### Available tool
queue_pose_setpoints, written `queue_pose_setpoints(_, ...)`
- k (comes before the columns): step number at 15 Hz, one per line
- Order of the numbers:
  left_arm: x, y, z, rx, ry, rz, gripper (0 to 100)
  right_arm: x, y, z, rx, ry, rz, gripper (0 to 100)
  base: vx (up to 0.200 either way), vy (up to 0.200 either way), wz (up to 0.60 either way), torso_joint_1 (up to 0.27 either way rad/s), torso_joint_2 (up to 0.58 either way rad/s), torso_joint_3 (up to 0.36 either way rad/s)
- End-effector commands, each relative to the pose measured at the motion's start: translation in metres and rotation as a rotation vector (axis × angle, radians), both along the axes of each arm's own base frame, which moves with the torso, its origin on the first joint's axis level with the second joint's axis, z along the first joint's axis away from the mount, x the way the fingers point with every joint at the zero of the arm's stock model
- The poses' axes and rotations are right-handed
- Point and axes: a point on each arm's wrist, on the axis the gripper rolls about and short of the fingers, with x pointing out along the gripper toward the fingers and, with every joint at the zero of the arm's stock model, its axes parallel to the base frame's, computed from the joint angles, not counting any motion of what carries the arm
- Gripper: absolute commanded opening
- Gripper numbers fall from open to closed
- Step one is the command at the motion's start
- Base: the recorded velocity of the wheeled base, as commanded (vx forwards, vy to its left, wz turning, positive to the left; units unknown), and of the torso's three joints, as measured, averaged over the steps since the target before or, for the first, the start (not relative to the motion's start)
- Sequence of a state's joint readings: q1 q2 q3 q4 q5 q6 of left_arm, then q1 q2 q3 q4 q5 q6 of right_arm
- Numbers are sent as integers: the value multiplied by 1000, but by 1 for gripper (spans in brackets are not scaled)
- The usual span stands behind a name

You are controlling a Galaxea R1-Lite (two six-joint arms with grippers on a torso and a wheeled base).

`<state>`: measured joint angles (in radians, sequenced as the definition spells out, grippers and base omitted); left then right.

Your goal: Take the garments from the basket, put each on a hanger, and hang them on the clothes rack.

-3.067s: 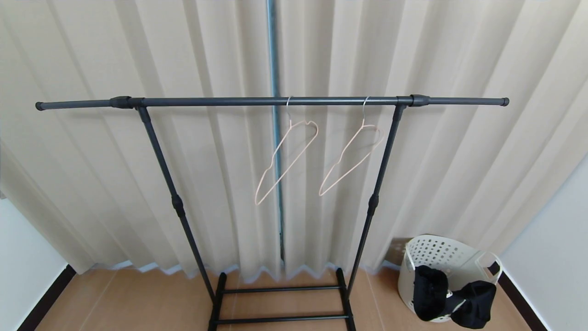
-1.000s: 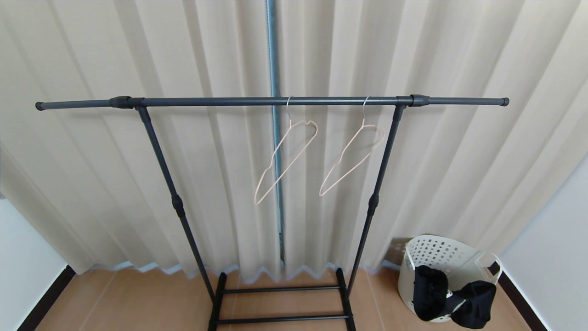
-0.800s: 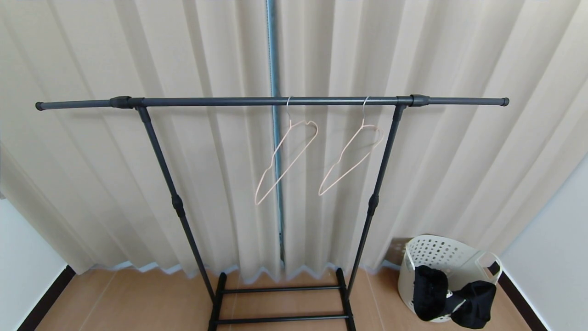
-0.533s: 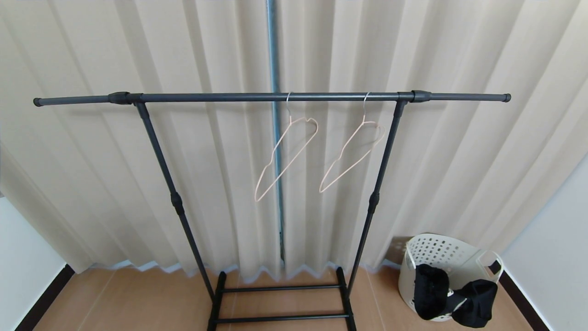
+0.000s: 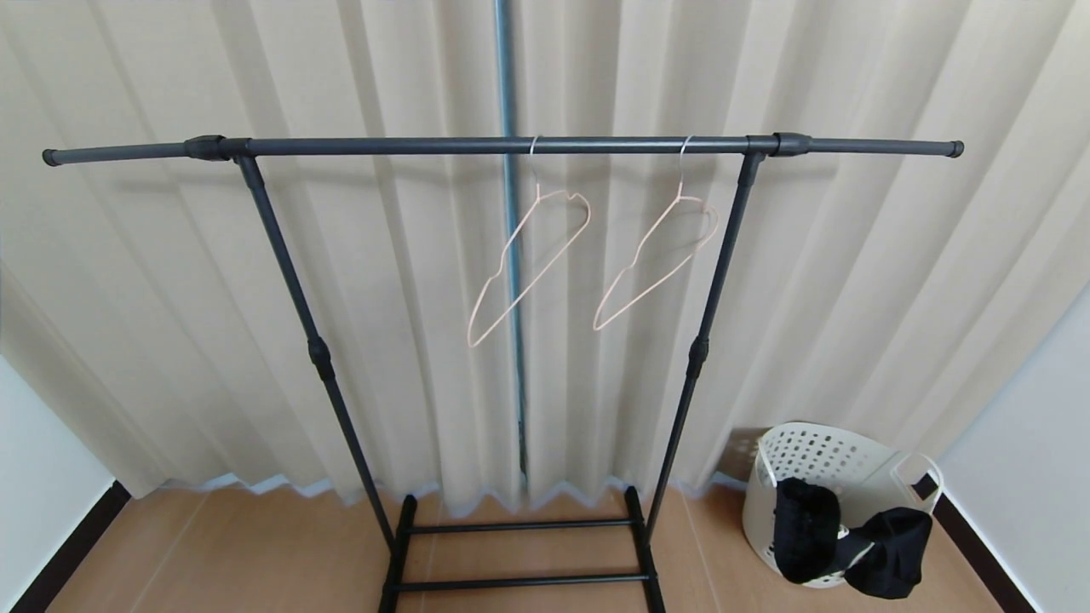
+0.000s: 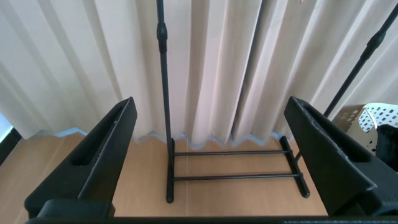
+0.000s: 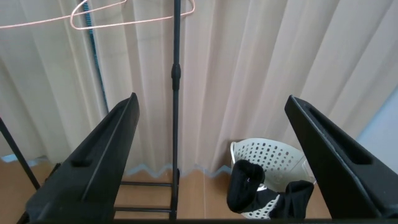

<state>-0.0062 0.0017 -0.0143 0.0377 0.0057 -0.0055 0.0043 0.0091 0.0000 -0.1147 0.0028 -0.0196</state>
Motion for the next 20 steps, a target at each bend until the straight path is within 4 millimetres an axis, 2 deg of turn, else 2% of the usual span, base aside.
queue_pose_setpoints(1, 0, 0, 0, -1, 1, 0, 100, 0, 0, 0, 0, 1, 1, 100, 0, 0, 0, -163, 388, 232)
queue_pose_setpoints(11, 0, 0, 0, -2, -1, -1, 100, 0, 0, 0, 0, 1, 1, 100, 0, 0, 0, -212, 528, 317)
queue_pose_setpoints(20, 0, 0, 0, -2, 1, -1, 100, 0, 0, 0, 0, 0, 1, 100, 0, 0, 0, -157, 494, 336)
